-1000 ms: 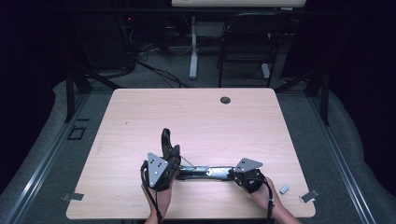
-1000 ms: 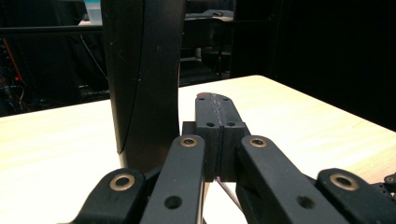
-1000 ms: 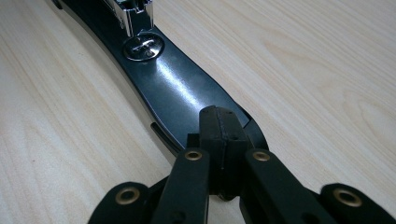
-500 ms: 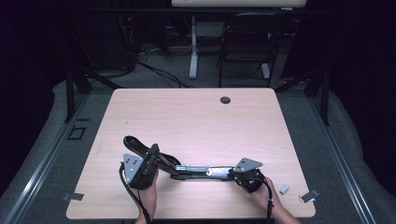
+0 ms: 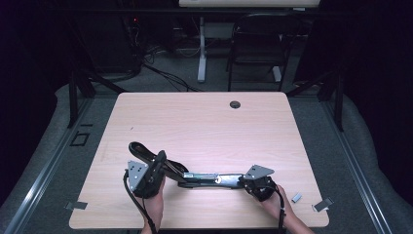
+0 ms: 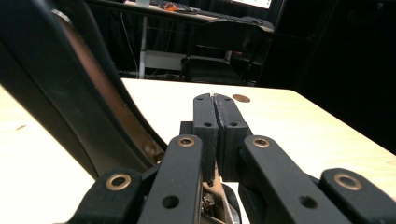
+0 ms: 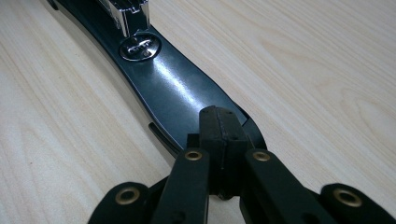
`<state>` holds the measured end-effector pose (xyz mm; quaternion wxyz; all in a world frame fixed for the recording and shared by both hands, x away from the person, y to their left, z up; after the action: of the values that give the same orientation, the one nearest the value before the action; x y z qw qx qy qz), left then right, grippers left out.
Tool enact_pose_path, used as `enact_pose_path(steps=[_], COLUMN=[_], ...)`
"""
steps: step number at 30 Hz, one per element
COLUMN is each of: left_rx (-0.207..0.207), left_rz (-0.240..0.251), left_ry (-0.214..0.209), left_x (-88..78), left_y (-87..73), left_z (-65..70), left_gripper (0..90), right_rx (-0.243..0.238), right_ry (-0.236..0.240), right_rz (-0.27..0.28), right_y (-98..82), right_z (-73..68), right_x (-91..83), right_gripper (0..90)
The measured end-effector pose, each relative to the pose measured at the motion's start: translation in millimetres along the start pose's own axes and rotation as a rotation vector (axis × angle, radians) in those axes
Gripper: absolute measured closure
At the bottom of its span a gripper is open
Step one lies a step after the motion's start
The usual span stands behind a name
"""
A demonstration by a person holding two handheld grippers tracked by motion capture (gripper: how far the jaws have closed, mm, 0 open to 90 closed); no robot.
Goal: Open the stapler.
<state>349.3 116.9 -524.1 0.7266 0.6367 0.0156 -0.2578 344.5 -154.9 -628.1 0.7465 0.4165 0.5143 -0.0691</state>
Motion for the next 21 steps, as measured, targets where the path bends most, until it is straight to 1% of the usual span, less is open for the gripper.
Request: enact_pose_path(steps=[3, 5, 7, 8, 10, 11, 12, 13, 15, 16, 17, 18, 19, 21], left_rx=[0.029, 0.054, 0.084, 0.101, 0.122, 0.130, 0.133, 0.138, 0.156, 0.167, 0.173, 0.182, 0.183, 0.208], left_rz=[0.001, 0.004, -0.005, -0.021, -0.061, -0.090, -0.118, -0.137, -0.180, -0.190, -0.208, -0.225, -0.232, -0.251], left_ry=[-0.014, -0.034, -0.059, -0.081, -0.129, -0.167, -0.196, -0.214, -0.245, -0.256, -0.272, -0.283, -0.292, -0.299], left_x=[-1.2, -0.8, 1.4, 4.0, 11.0, 14.9, 19.2, 22.6, 29.4, 32.4, 35.7, 38.6, 41.9, 48.0], left_y=[2.9, 6.1, 9.1, 10.0, 10.4, 9.7, 9.0, 8.7, 8.6, 9.6, 10.2, 11.1, 12.6, 16.1], left_z=[7.1, 14.8, 24.1, 29.8, 40.5, 46.3, 51.4, 55.3, 62.8, 66.3, 70.6, 74.2, 78.2, 84.9], left_gripper=[87.8, 85.5, 84.4, 83.5, 80.0, 79.9, 79.3, 78.6, 78.4, 77.9, 77.4, 76.8, 76.2, 75.8], right_rx=[0.008, 0.002, 0.013, 0.012, 0.010, 0.010, 0.012, 0.013, 0.015, 0.020, 0.017, 0.024, 0.023, 0.026], right_ry=[0.007, 0.013, 0.019, 0.020, 0.026, 0.026, 0.028, 0.029, 0.036, 0.039, 0.042, 0.045, 0.049, 0.054], right_rz=[-0.002, -0.006, -0.008, -0.015, -0.013, -0.011, -0.010, -0.010, -0.015, -0.019, -0.018, -0.016, -0.020, -0.026], right_y=[0.4, 0.5, 0.5, -0.1, 0.2, 0.2, 0.4, 0.4, -0.3, -0.5, -0.3, -0.1, -0.3, -0.5], right_z=[0.3, 0.9, 1.3, 1.7, 1.9, 2.2, 2.2, 2.3, 2.3, 2.4, 3.1, 3.1, 3.5, 4.1], right_x=[0.1, 0.1, 0.2, -0.3, -0.2, -0.1, -0.1, -0.2, -0.5, -0.7, -0.6, -0.4, -0.6, -0.9], right_gripper=[90.0, 90.0, 90.0, 90.0, 90.0, 90.0, 90.0, 90.0, 90.0, 90.0, 90.0, 90.0, 90.0, 90.0])
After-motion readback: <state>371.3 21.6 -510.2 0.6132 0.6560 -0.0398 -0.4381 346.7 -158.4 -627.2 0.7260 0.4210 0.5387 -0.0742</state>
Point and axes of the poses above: each handheld gripper's, and its own axes: x roughly forward along the jaws, y roughly out of its top, z roughly to its right, the point moved 9 cm from there along x, roughly forward along the jaws, and after that the axes turned 11 degrees about -z, right-handed, at the moved point
